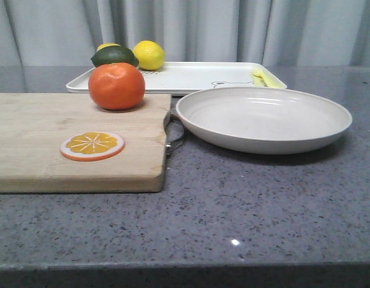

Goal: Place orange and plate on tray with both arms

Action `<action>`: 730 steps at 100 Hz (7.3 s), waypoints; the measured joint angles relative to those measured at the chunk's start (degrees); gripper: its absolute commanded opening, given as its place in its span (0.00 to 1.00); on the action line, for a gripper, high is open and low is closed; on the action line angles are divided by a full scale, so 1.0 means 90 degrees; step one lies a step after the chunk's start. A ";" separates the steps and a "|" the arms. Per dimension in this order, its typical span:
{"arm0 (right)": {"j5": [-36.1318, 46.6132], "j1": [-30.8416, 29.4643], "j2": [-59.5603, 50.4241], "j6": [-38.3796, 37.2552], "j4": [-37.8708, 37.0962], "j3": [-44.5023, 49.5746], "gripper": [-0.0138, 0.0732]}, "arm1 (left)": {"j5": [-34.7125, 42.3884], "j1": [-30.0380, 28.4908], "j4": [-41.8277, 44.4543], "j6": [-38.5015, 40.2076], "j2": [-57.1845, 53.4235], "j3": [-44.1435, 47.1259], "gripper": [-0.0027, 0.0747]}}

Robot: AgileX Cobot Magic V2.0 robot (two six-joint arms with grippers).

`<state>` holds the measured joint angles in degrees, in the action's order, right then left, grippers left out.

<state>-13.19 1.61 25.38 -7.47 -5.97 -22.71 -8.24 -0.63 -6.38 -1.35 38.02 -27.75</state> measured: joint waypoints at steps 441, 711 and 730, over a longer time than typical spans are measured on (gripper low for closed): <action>-0.0030 0.0000 0.0000 0.0000 0.0003 0.0000 0.08 | -0.4535 0.4731 -0.1443 0.0068 0.8611 -0.8378 0.81; -0.3029 0.0472 0.3544 0.0012 0.0516 -0.3028 0.61 | -0.2195 0.4731 -0.0934 0.0150 -0.1104 -0.0398 0.01; -0.3652 0.0732 0.4654 0.0012 0.0568 -0.3931 0.61 | -0.2195 0.4731 -0.0934 0.0150 -0.1104 -0.0398 0.01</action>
<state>-46.06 8.20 67.27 -7.36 -0.85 -58.09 -27.99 41.95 -14.79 0.00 28.08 -31.33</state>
